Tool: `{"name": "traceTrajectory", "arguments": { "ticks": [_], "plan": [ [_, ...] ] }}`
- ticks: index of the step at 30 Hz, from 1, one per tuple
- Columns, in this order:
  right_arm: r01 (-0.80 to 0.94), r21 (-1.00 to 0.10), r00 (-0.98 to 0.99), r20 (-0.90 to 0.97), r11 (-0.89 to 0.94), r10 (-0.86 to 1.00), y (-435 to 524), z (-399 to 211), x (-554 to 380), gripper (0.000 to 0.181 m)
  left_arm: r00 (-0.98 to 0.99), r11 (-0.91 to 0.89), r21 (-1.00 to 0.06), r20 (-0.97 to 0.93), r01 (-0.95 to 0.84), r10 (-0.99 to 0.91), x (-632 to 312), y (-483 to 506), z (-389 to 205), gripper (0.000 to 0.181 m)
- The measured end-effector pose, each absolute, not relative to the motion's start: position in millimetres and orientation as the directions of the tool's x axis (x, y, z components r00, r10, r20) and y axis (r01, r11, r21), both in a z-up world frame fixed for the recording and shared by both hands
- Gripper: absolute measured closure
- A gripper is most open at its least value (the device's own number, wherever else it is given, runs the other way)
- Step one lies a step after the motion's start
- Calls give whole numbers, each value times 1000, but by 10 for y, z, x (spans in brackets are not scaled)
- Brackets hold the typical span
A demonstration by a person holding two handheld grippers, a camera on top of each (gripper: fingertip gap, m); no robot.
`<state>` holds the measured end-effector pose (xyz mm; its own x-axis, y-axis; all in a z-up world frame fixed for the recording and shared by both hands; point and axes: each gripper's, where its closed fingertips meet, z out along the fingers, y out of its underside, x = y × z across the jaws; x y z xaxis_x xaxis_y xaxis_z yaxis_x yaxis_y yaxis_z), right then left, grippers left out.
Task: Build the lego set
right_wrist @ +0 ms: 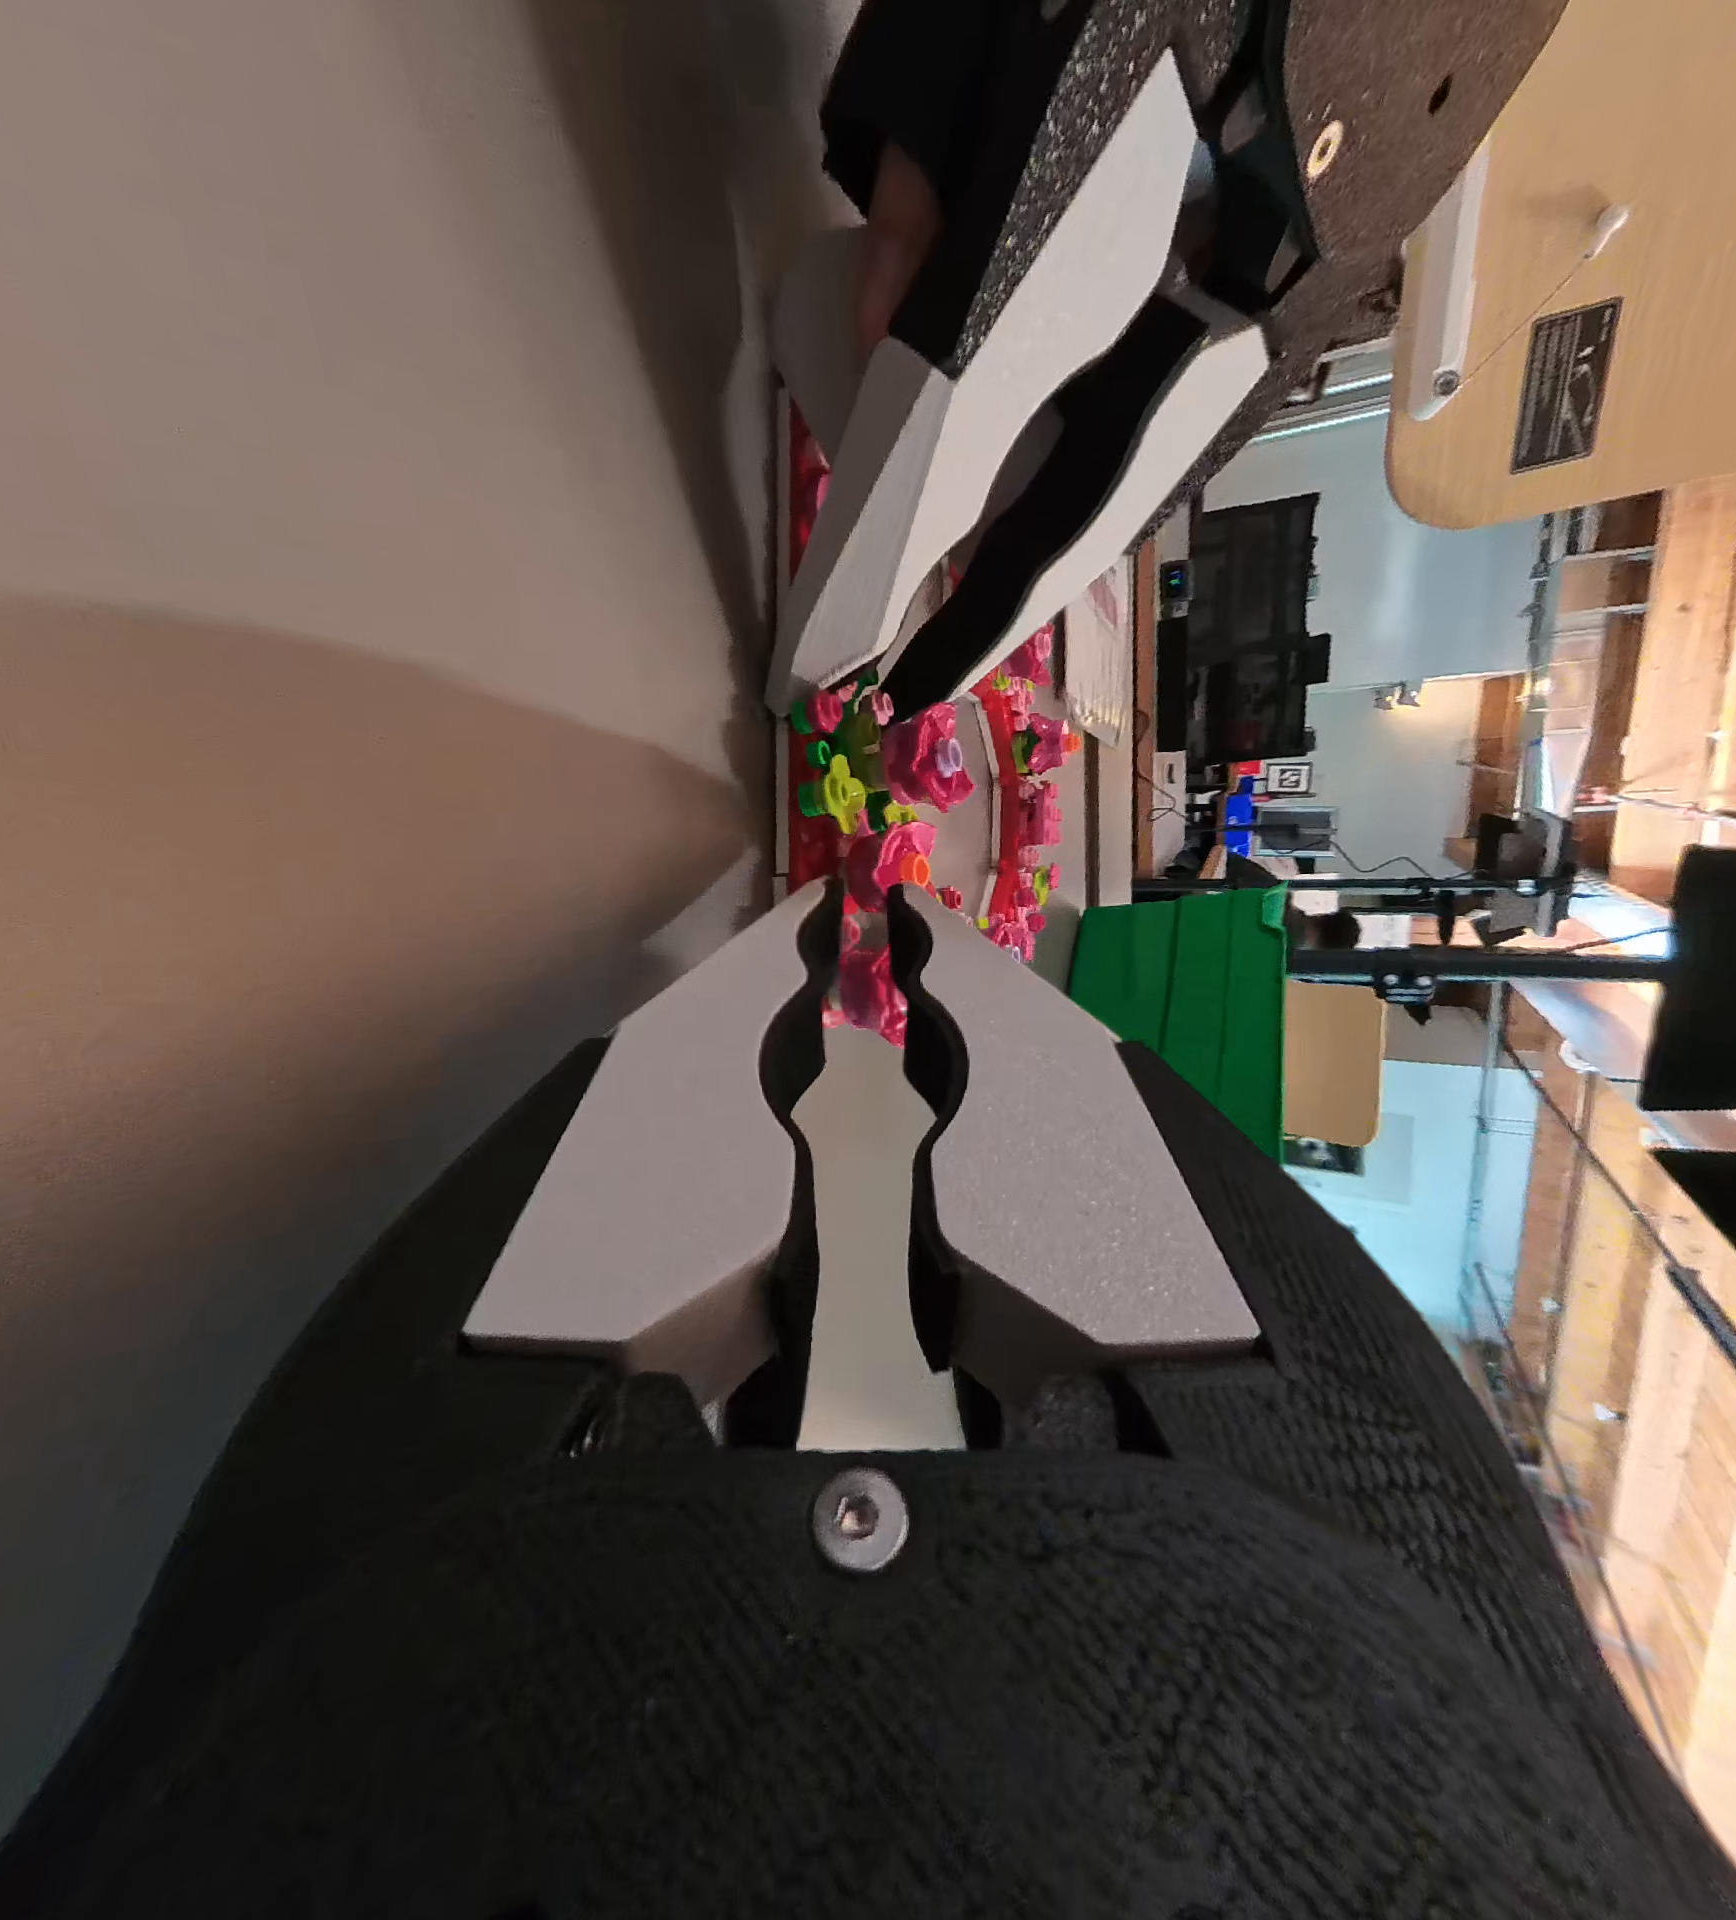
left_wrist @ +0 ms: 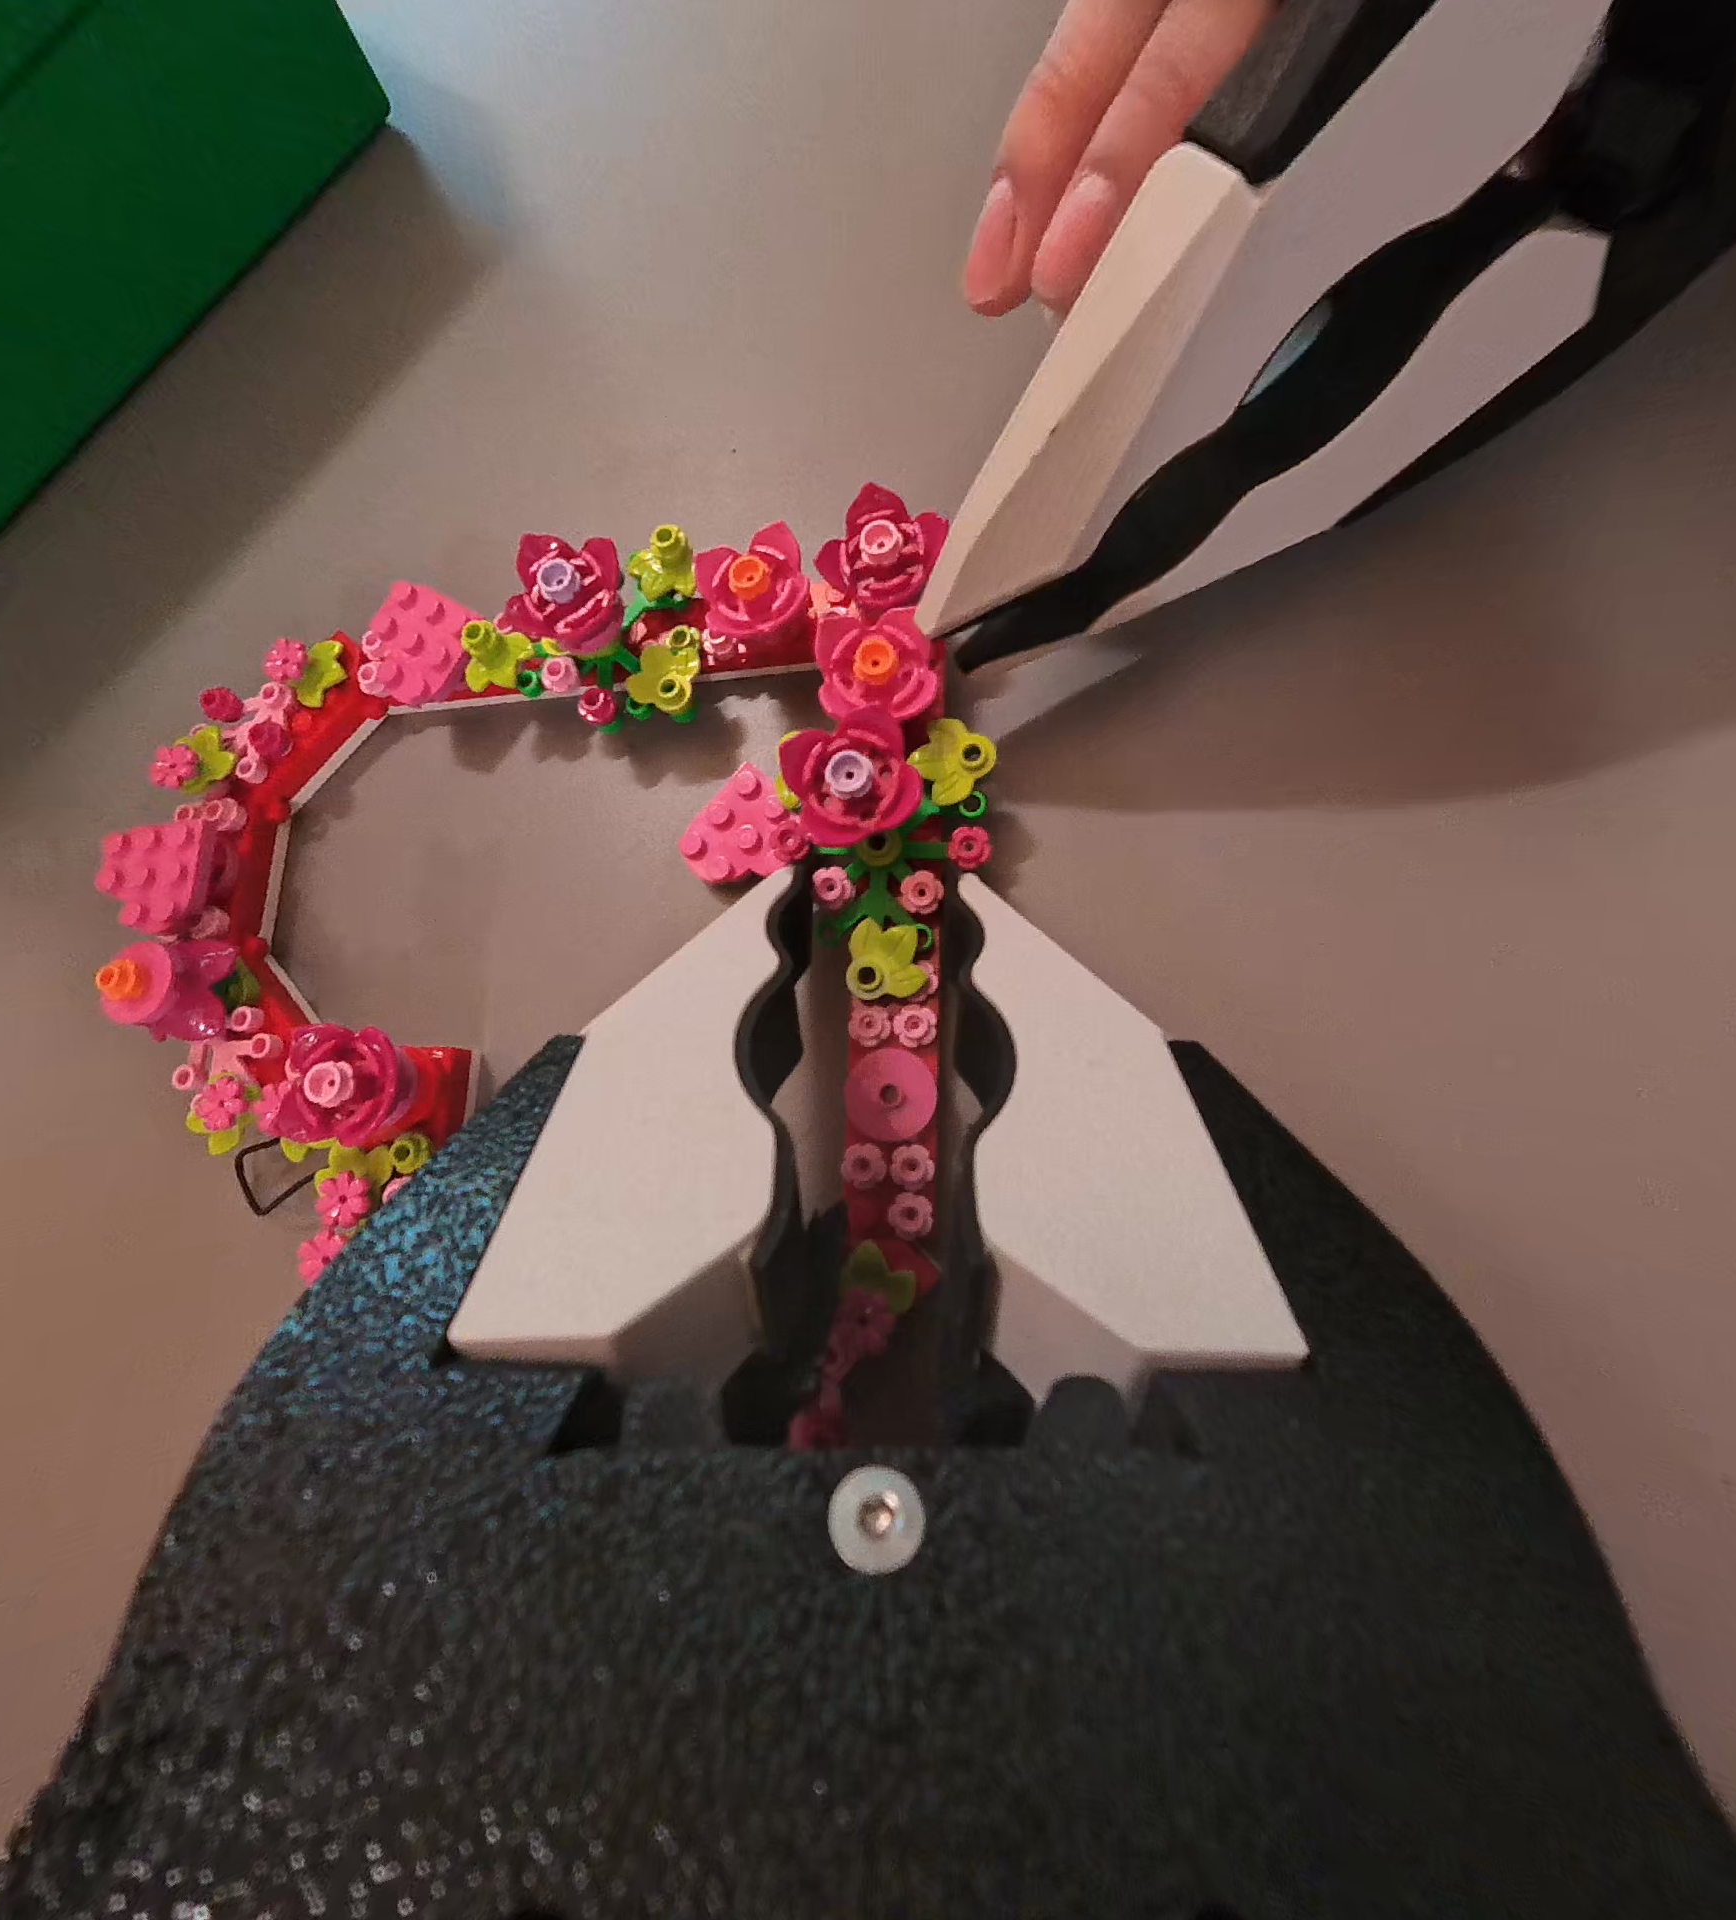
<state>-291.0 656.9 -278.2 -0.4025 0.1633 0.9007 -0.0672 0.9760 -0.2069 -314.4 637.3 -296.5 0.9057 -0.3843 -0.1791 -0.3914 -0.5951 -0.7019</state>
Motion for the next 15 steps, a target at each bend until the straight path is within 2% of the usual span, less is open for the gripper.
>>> {"name": "traceTrajectory", "arguments": {
  "ticks": [10,15],
  "plan": [
    [-22,-206,-509,845,978,166,6558,-2806,-2830,177,901,-592,-699,-185,-401,-392,-3146,6362,-2959,158],
    [-20,-142,-467,877,990,116,6624,-2882,-2857,177,901,-591,-704,-173,-395,-397,-3151,6351,-2958,158]
  ]
}}
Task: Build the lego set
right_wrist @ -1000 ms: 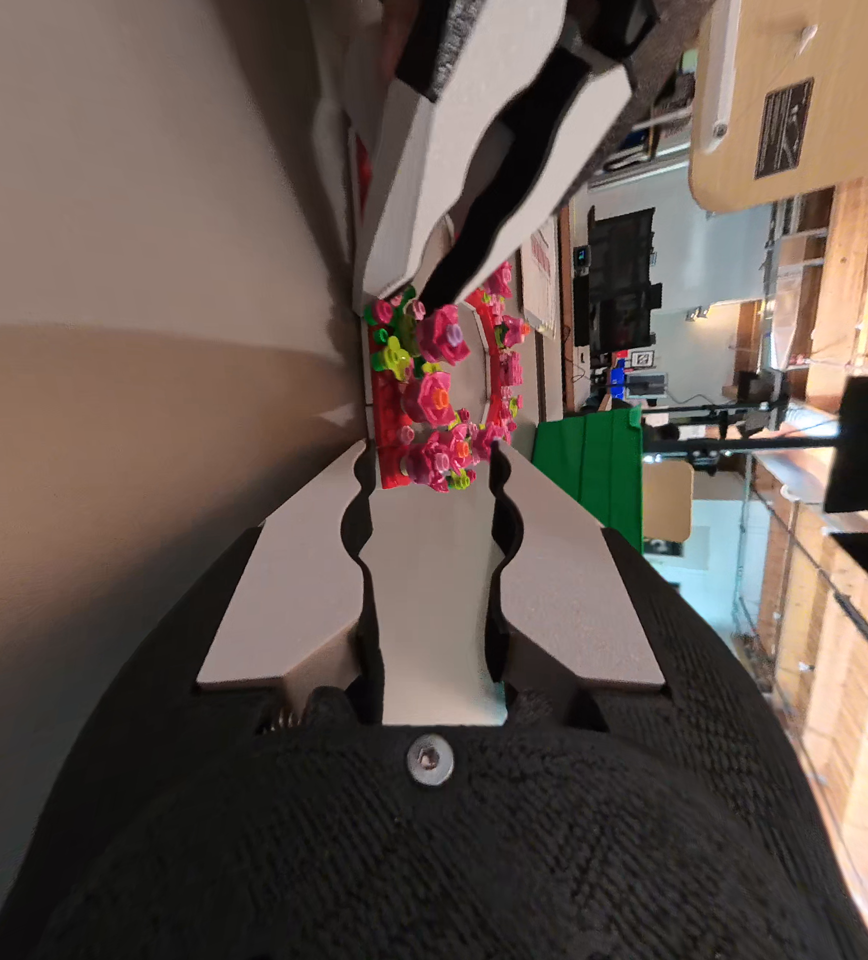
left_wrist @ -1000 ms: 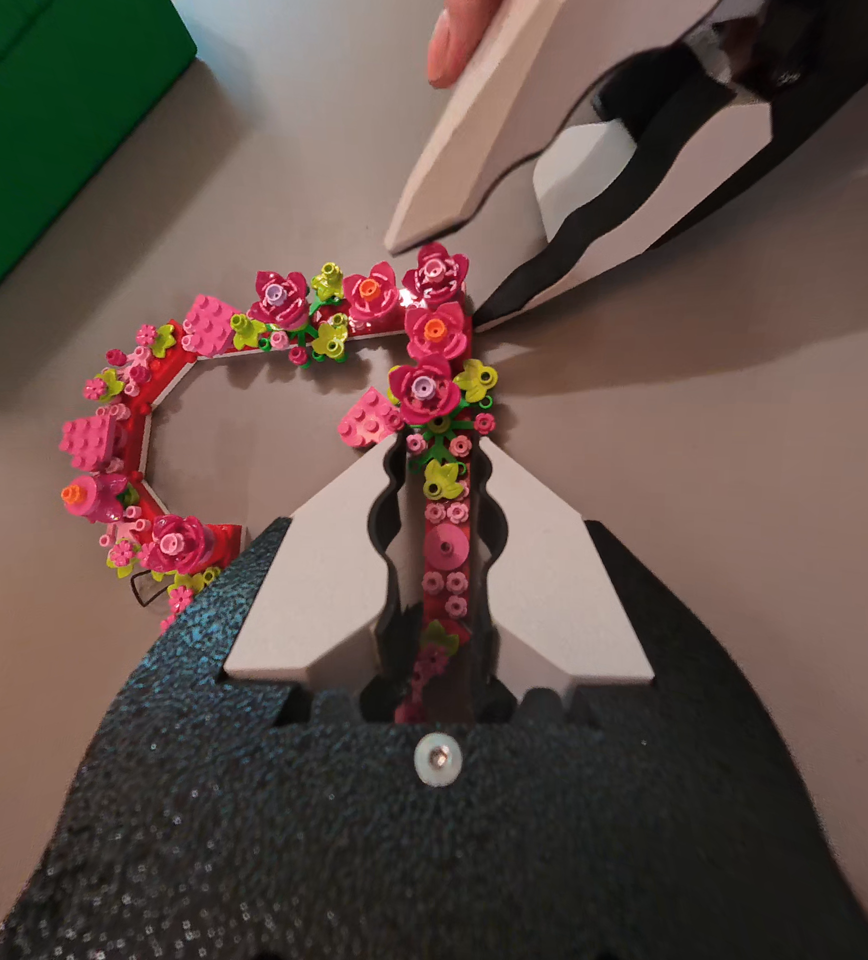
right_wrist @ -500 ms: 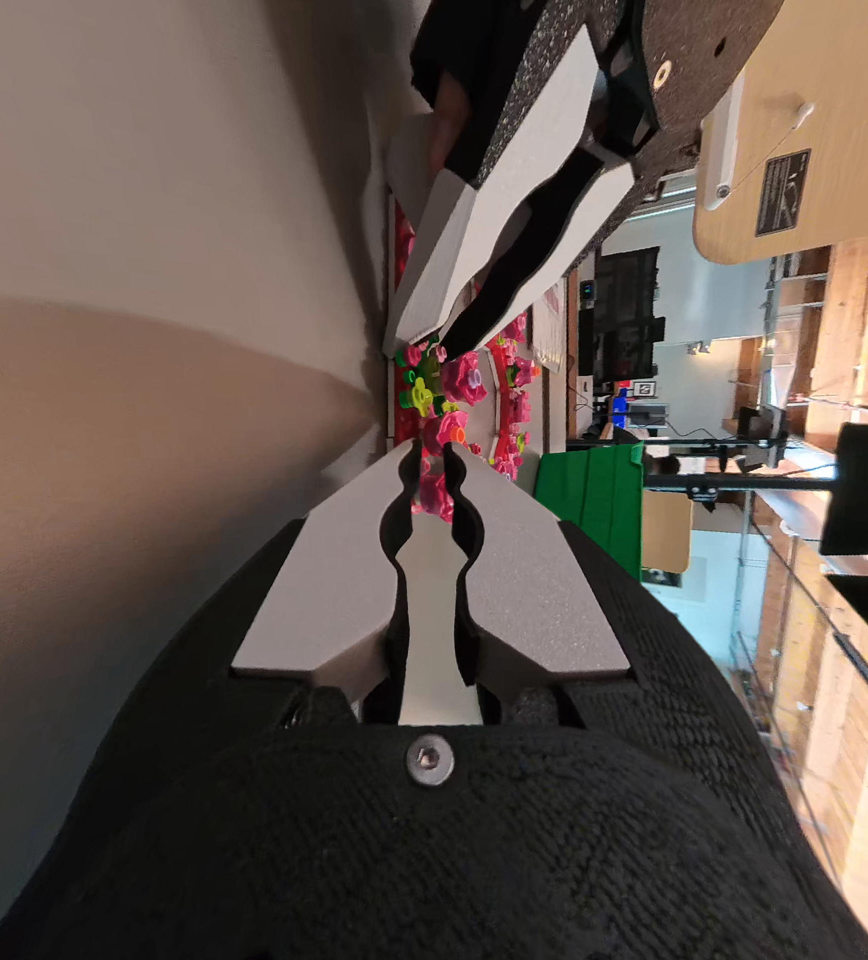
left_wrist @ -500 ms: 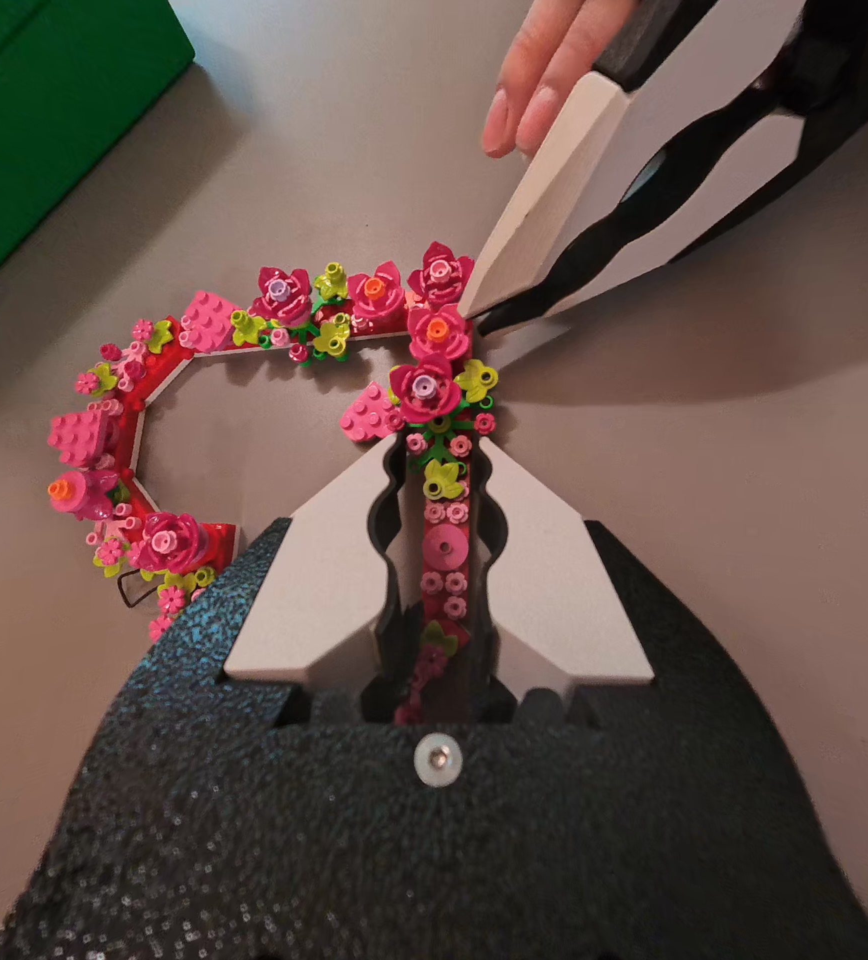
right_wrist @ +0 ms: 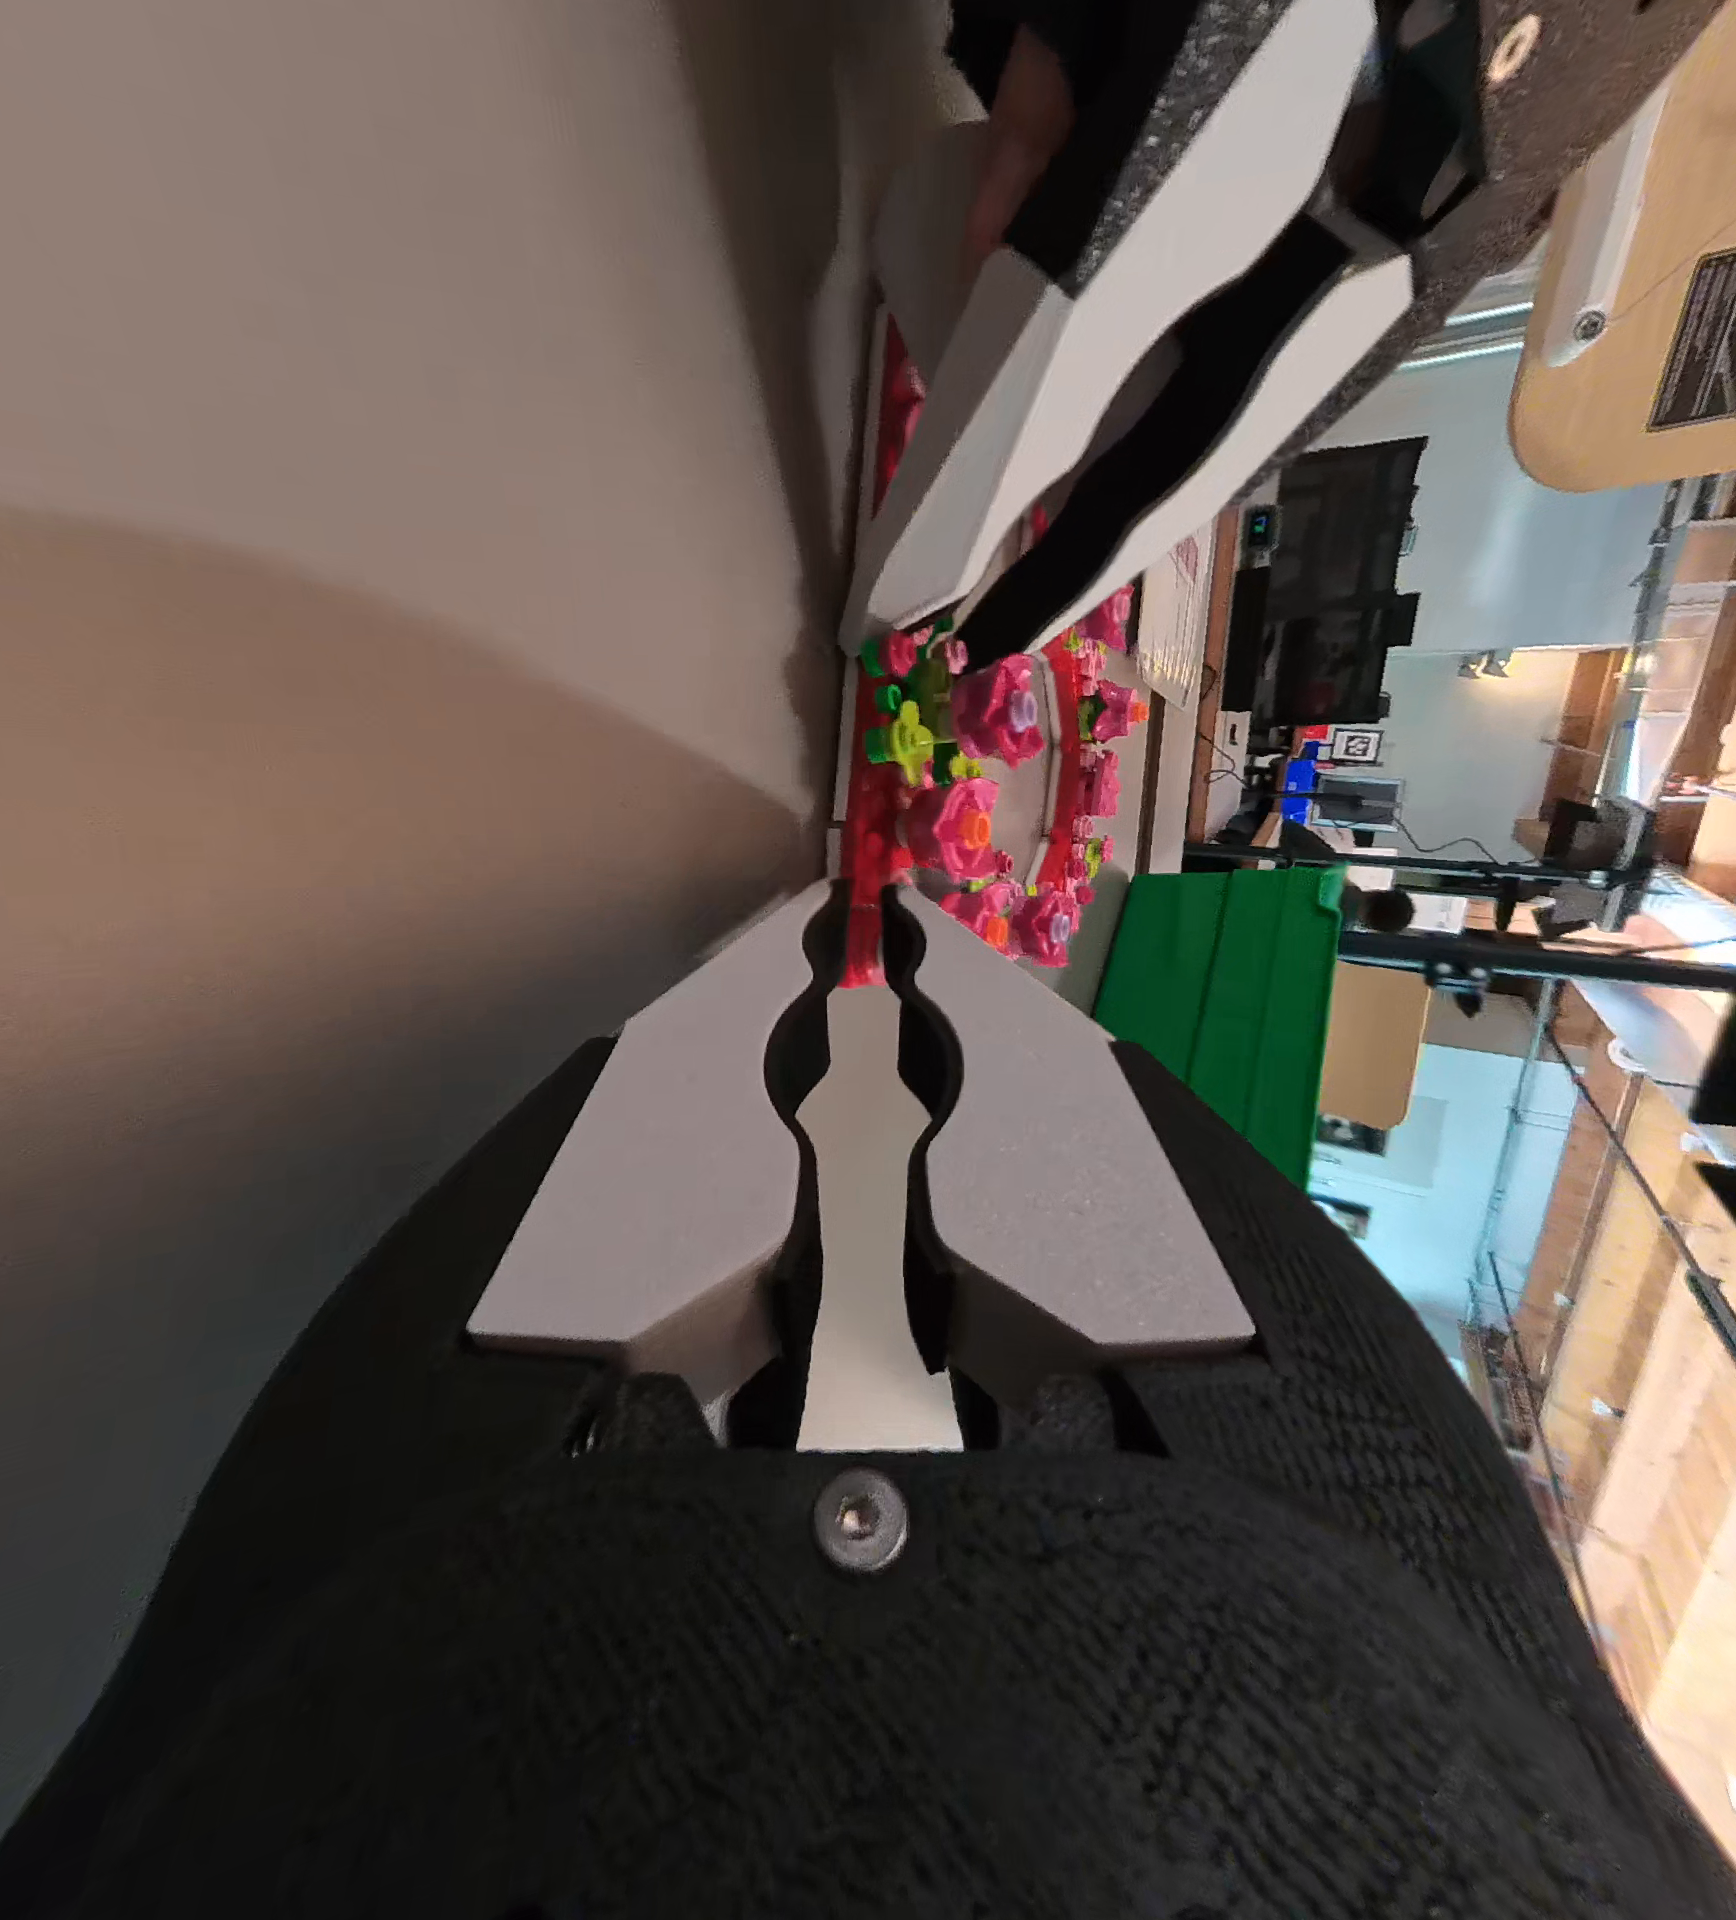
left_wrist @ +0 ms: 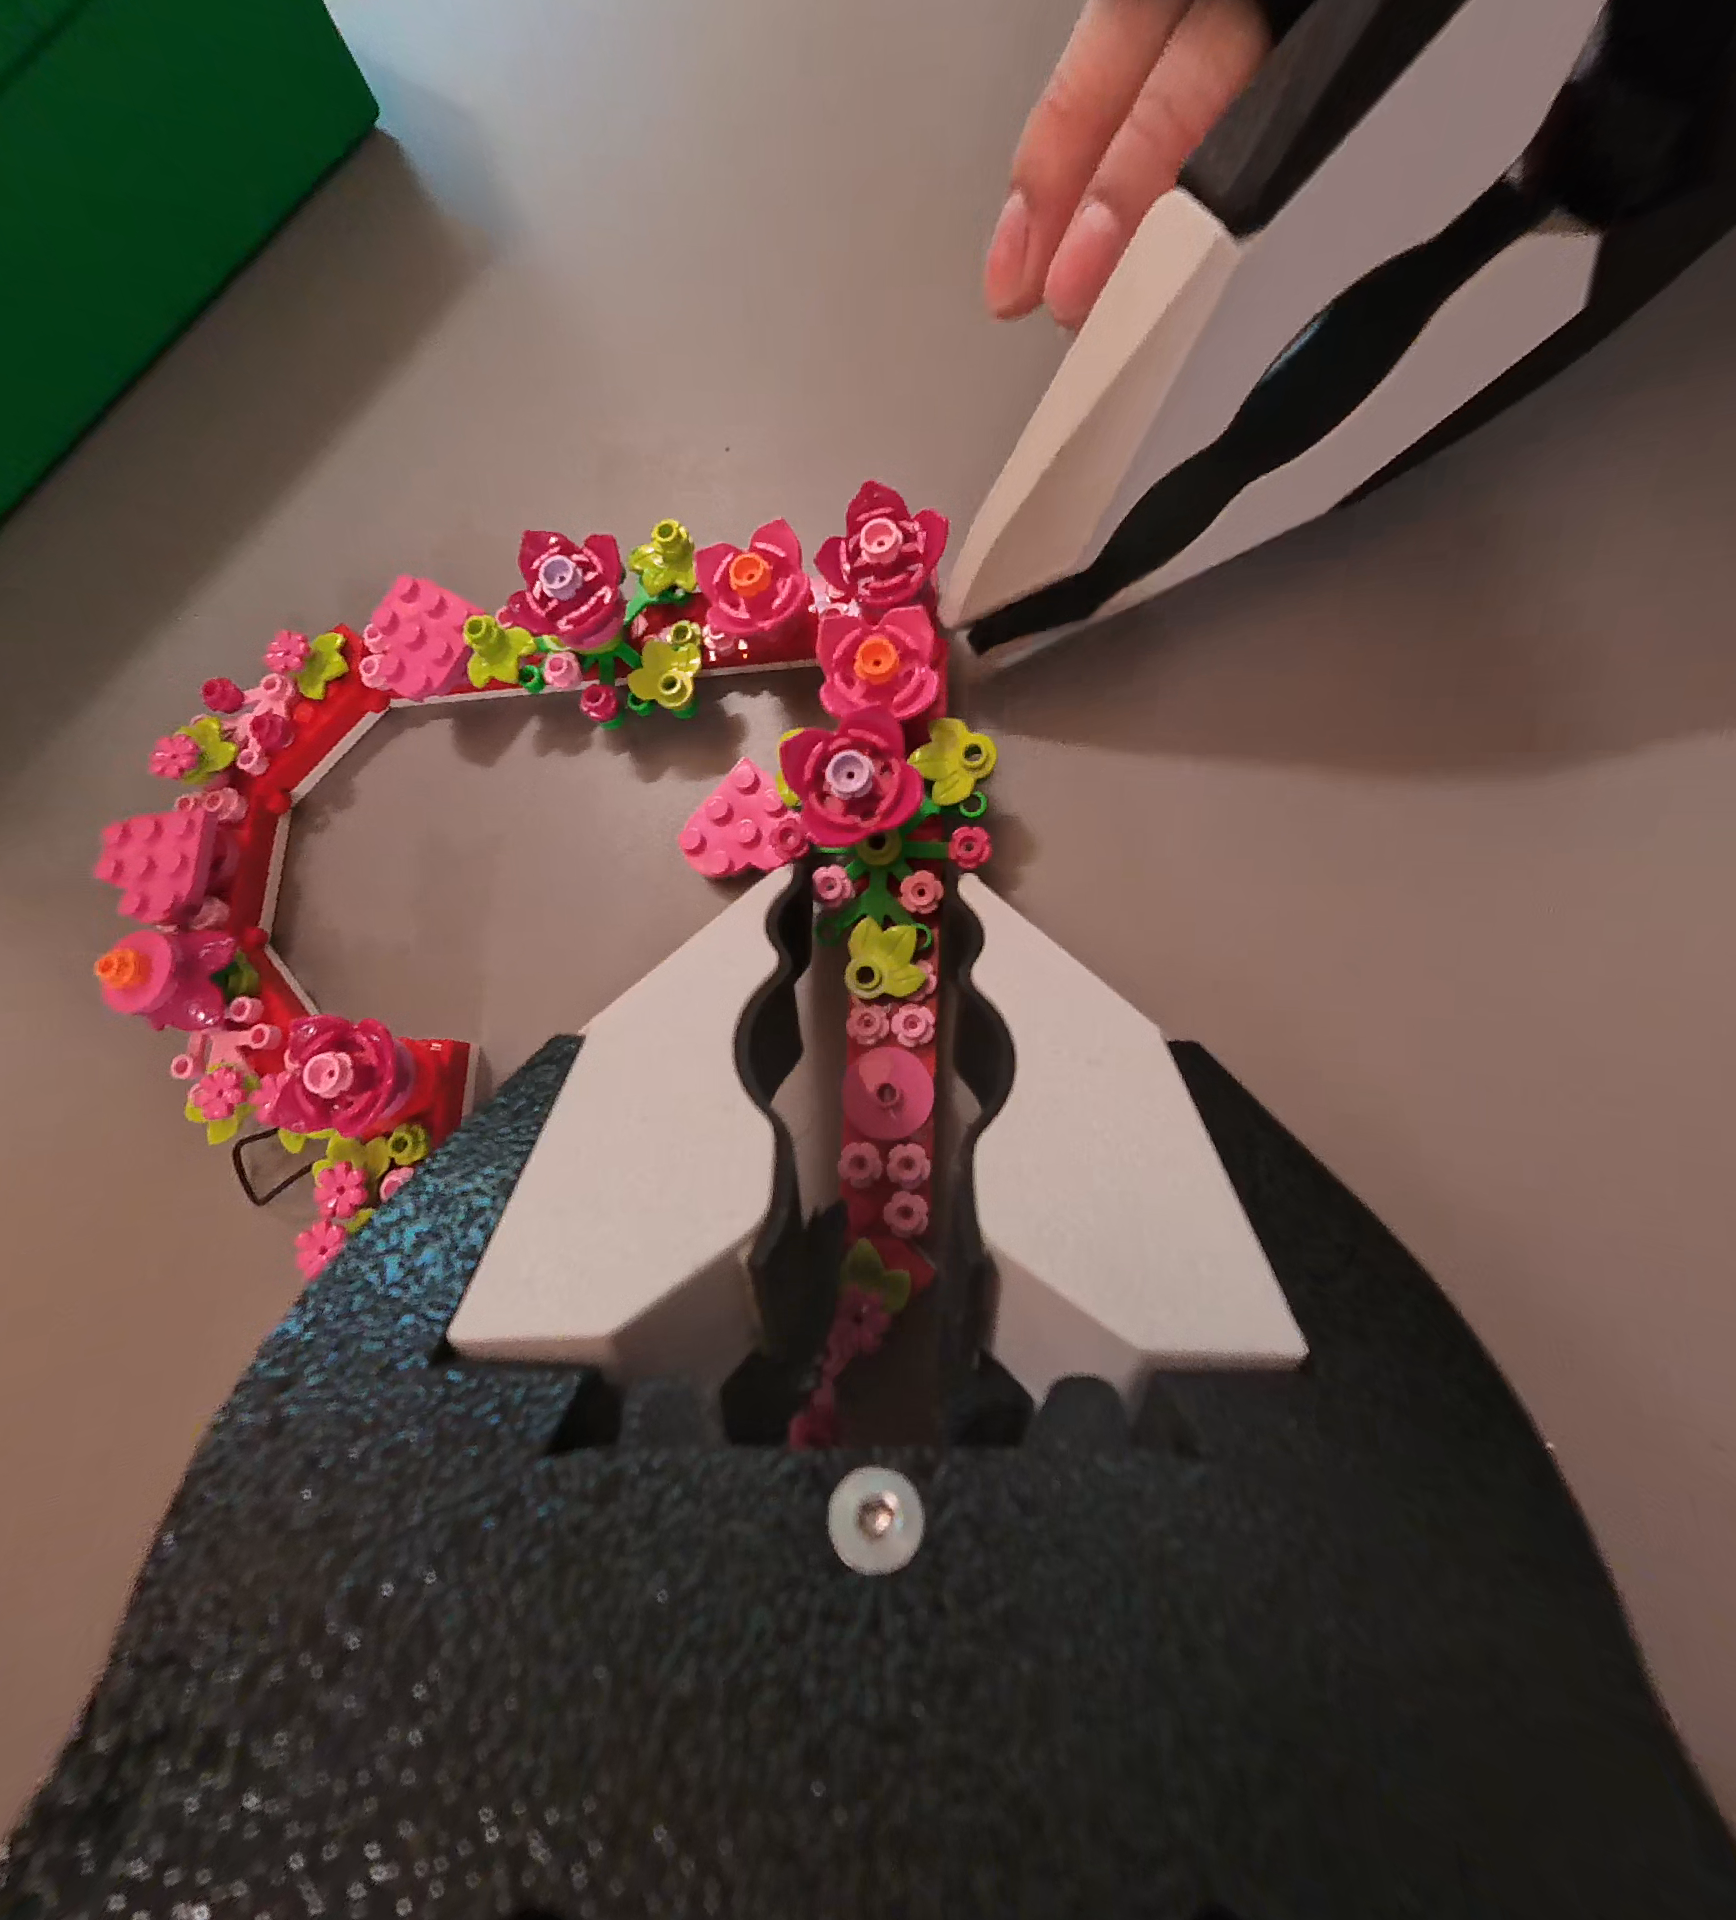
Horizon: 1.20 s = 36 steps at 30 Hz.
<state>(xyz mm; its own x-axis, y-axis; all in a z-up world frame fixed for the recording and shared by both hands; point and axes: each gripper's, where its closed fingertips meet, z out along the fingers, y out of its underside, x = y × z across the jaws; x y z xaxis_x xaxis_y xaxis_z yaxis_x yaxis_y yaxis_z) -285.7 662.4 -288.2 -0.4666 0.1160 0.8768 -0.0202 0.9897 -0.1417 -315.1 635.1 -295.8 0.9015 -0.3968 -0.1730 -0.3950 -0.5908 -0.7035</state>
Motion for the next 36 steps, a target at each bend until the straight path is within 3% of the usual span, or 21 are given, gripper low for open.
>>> {"name": "traceTrajectory", "arguments": {
  "ticks": [19,23,30,36],
  "plan": [
    [-42,0,-387,922,999,-17,6576,-2900,-2983,178,903,-591,-707,-163,-388,-398,-3163,6334,-2941,158],
    [-40,-10,-387,922,999,-6,6571,-2901,-2984,179,907,-593,-707,-174,-386,-383,-3169,6323,-2915,158],
    [-42,-25,-378,926,999,7,6553,-2899,-2988,179,895,-516,-733,-329,-444,-303,-3103,6151,-2663,133],
    [-48,-41,-371,928,998,20,6521,-2891,-2994,179,762,-502,-608,-622,-615,-180,-3115,6209,-2682,108]
  ]
}}
